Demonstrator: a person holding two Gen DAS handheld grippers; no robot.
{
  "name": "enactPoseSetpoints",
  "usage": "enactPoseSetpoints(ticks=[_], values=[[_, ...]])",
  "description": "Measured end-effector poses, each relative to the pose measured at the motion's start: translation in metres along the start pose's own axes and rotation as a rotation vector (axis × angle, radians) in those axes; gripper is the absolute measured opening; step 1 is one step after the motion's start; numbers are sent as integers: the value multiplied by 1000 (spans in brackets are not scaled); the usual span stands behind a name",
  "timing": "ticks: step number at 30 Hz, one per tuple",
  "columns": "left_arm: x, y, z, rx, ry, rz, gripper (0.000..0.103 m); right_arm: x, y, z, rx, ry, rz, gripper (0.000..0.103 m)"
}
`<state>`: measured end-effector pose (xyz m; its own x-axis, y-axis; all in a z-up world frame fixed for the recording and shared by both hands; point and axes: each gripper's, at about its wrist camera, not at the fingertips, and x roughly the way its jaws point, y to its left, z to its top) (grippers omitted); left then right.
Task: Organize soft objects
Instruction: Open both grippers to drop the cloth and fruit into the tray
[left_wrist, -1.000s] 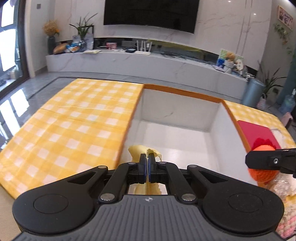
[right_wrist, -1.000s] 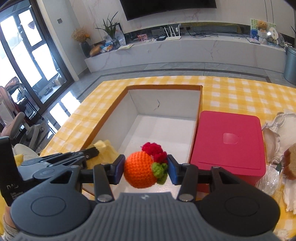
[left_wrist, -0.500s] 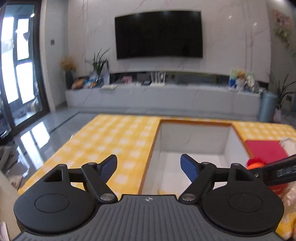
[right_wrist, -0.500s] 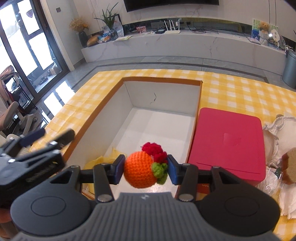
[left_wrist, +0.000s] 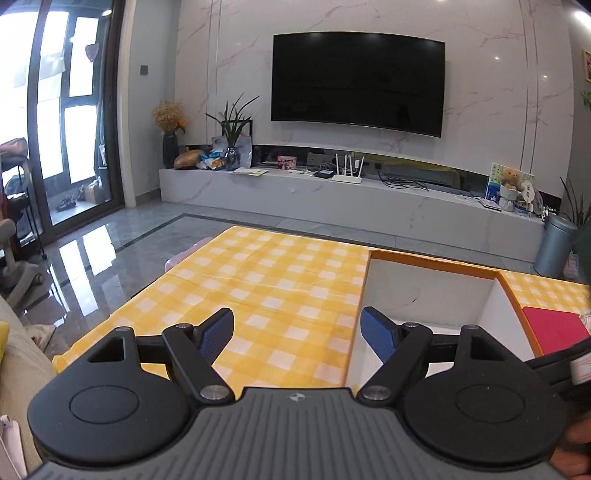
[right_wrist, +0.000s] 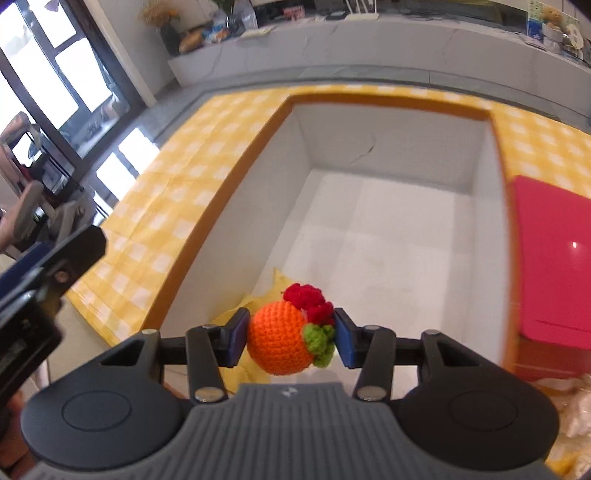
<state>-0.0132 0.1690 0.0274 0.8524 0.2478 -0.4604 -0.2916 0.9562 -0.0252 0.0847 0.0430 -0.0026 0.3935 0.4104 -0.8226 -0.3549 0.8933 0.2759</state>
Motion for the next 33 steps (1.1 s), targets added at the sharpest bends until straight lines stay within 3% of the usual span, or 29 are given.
enactPoseSetpoints(ticks=[8, 12, 18, 24, 33], values=[[5, 5, -4, -16, 25, -22, 92, 31, 9, 11, -25, 70, -35, 50], [8, 4, -4, -21, 36, -31, 92, 30, 6, 15, -42, 93, -13, 59], [3, 4, -3, -40, 32, -45, 92, 0, -3, 19, -34, 31, 10, 69], [1, 2, 1, -81, 82, -104, 92, -37, -9, 19, -51, -33, 25, 69], [-19, -39, 4, -12, 42, -156, 92, -85, -47, 3, 6, -97, 13, 69]])
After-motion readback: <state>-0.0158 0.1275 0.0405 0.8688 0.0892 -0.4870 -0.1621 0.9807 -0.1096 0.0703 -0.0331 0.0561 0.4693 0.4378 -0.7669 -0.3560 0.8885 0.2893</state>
